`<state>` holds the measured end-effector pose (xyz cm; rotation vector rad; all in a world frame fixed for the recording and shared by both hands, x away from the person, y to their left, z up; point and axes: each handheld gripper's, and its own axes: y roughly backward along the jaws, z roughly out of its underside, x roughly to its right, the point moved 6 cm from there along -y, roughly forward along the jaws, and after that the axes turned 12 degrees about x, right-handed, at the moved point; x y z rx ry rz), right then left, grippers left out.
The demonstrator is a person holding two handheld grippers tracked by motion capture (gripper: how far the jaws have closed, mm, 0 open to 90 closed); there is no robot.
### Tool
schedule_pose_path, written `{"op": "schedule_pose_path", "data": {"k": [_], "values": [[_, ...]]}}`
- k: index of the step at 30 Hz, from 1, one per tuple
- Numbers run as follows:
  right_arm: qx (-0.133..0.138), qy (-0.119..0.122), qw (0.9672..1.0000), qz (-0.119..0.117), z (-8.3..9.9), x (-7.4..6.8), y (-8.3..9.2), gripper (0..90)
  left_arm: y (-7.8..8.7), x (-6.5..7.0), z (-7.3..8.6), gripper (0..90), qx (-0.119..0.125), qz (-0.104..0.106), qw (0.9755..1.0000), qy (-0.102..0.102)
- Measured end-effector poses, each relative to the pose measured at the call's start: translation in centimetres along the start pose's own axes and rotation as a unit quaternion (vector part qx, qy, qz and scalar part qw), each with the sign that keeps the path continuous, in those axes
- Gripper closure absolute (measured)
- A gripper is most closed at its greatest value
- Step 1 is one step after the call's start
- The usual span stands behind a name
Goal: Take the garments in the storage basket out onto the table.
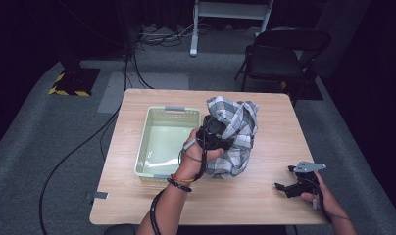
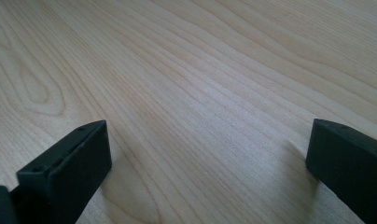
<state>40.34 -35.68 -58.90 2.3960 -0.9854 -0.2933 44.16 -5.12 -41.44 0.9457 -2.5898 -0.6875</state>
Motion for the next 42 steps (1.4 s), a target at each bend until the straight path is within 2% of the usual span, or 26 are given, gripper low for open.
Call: {"op": "schedule_pose_path", "data": {"k": [16, 32, 42], "values": [[0.0, 0.0, 1.0, 0.0, 0.0, 0.0, 0.0, 0.0, -3.2, 1.4, 0.6, 54.6, -0.023, 0.011, 0.9997, -0.006], [0.0, 0.0, 1.0, 0.0, 0.0, 0.0, 0.0, 0.0, -5.8, 2.2, 2.5, 54.3, -0.046, 0.022, 0.9987, -0.001], [0.0, 0.0, 1.0, 0.0, 0.0, 0.0, 0.0, 0.0, -7.2, 1.9, 3.8, 53.8, -0.062, 0.022, 0.9978, 0.006]]}}
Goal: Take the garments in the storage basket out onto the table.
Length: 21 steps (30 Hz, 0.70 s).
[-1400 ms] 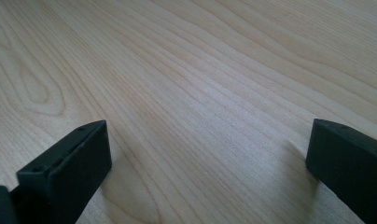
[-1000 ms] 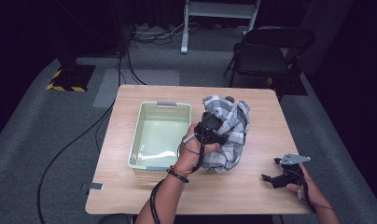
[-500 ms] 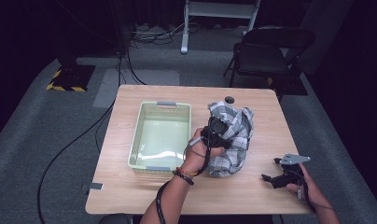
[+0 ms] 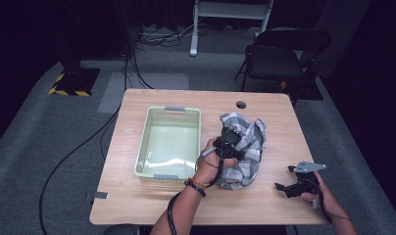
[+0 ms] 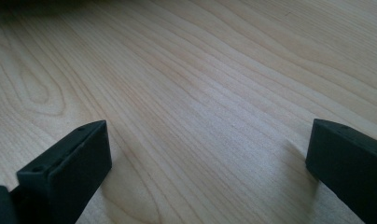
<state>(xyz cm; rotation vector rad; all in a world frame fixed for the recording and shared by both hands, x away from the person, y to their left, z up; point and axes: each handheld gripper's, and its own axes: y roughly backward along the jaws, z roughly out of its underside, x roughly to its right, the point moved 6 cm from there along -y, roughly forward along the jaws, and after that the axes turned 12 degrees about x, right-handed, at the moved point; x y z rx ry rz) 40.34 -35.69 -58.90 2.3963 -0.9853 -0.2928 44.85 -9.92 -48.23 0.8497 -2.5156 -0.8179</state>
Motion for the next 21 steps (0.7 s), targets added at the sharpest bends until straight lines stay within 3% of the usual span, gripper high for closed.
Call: {"op": "schedule_pose_path", "data": {"k": [21], "values": [[0.0, 0.0, 1.0, 0.0, 0.0, 0.0, 0.0, 0.0, -2.2, -0.2, 1.9, 52.0, -0.023, 0.0, 0.9996, 0.017]]}}
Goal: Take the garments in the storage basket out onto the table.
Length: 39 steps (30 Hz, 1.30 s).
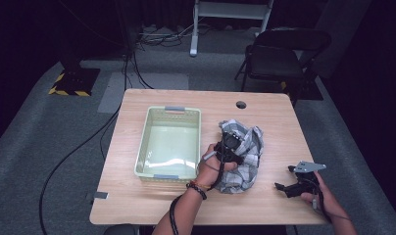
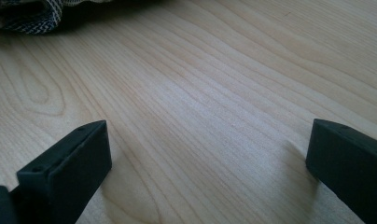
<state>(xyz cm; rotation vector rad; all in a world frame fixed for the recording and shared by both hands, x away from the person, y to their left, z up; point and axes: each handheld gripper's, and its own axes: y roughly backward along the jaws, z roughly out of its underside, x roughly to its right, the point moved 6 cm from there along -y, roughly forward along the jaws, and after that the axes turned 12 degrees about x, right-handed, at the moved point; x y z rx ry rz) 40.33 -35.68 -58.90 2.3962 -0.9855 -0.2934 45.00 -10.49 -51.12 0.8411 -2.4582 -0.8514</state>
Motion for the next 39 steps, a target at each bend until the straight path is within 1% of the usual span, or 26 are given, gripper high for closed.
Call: {"op": "schedule_pose_path", "data": {"k": [3, 7, 16, 17, 23, 26, 31, 34, 36, 39], "values": [[0.0, 0.0, 1.0, 0.0, 0.0, 0.0, 0.0, 0.0, -0.1, 0.0, 0.1, 51.0, 0.0, 0.001, 1.0, 0.003], [0.0, 0.0, 1.0, 0.0, 0.0, 0.0, 0.0, 0.0, -0.4, 0.1, 0.3, 49.5, -0.003, -0.004, 1.0, -0.002], [0.0, 0.0, 1.0, 0.0, 0.0, 0.0, 0.0, 0.0, -1.1, -0.1, 1.1, 40.8, -0.01, -0.018, 0.9998, 0.001], [0.0, 0.0, 1.0, 0.0, 0.0, 0.0, 0.0, 0.0, -1.1, -0.1, 1.2, 39.4, -0.012, -0.021, 0.9997, -0.001], [0.0, 0.0, 1.0, 0.0, 0.0, 0.0, 0.0, 0.0, -1.5, 0.2, 1.6, 28.4, -0.02, -0.034, 0.9992, 0.003], [0.0, 0.0, 1.0, 0.0, 0.0, 0.0, 0.0, 0.0, -1.8, 0.2, 1.9, 21.0, -0.032, -0.038, 0.9987, 0.012], [0.0, 0.0, 1.0, 0.0, 0.0, 0.0, 0.0, 0.0, -2.2, 0.3, 2.2, 11.8, -0.035, -0.048, 0.9982, 0.012], [0.0, 0.0, 1.0, 0.0, 0.0, 0.0, 0.0, 0.0, -2.3, 0.3, 2.3, 8.8, -0.03, -0.05, 0.9982, 0.014], [0.0, 0.0, 1.0, 0.0, 0.0, 0.0, 0.0, 0.0, -2.4, 0.4, 2.4, 7.4, -0.034, -0.049, 0.9981, 0.011], [0.0, 0.0, 1.0, 0.0, 0.0, 0.0, 0.0, 0.0, -2.4, 0.3, 2.5, 6.8, -0.037, -0.05, 0.9979, 0.015]]}}
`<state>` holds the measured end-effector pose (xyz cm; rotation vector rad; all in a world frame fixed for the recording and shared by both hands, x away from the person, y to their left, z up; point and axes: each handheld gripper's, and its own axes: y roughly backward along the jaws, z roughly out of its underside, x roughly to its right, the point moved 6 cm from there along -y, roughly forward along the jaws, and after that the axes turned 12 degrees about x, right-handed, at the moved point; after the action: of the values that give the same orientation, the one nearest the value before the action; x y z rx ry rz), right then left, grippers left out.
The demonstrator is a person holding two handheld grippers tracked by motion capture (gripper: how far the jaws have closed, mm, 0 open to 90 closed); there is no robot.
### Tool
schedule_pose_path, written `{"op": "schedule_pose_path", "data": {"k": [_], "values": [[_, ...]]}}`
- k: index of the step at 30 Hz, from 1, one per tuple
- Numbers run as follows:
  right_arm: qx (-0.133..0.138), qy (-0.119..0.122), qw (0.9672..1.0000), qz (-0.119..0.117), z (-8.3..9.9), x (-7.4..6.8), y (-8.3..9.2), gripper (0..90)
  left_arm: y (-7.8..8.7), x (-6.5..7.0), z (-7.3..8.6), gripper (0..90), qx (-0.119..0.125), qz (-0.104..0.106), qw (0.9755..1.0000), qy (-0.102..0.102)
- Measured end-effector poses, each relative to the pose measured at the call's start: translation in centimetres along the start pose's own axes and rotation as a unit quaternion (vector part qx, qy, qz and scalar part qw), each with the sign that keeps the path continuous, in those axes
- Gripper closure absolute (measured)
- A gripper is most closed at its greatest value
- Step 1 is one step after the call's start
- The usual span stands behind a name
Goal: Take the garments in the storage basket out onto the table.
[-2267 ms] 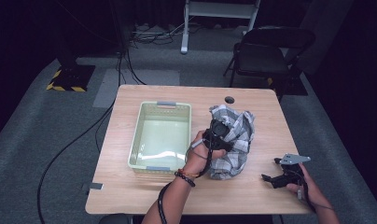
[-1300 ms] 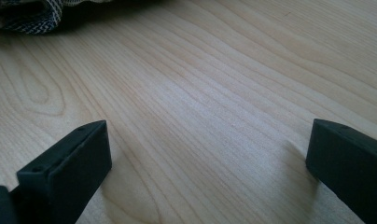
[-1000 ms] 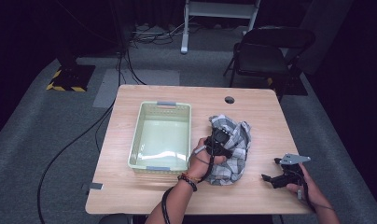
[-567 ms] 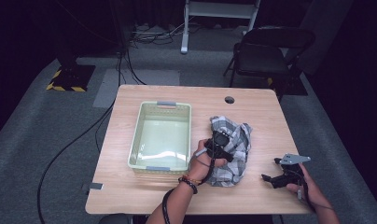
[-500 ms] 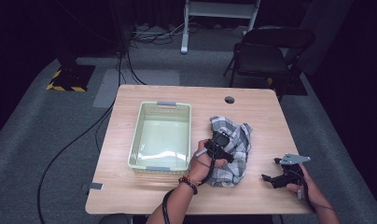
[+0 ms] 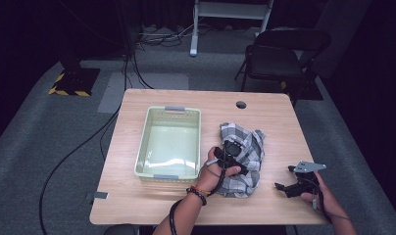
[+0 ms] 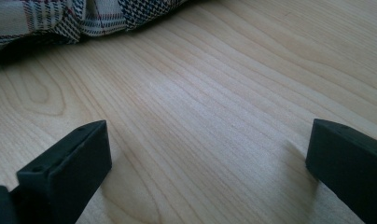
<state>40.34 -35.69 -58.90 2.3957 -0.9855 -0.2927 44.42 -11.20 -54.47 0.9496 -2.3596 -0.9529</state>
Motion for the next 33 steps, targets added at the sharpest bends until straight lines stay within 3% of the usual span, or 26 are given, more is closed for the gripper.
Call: {"op": "schedule_pose_path", "data": {"k": [15, 33], "values": [[0.0, 0.0, 1.0, 0.0, 0.0, 0.0, 0.0, 0.0, 0.2, -0.1, 0.0, 6.4, -0.015, -0.001, 0.9998, -0.012], [0.0, 0.0, 1.0, 0.0, 0.0, 0.0, 0.0, 0.0, 2.7, 0.1, 0.4, 7.1, -0.046, -0.03, 0.9961, -0.068]]}}
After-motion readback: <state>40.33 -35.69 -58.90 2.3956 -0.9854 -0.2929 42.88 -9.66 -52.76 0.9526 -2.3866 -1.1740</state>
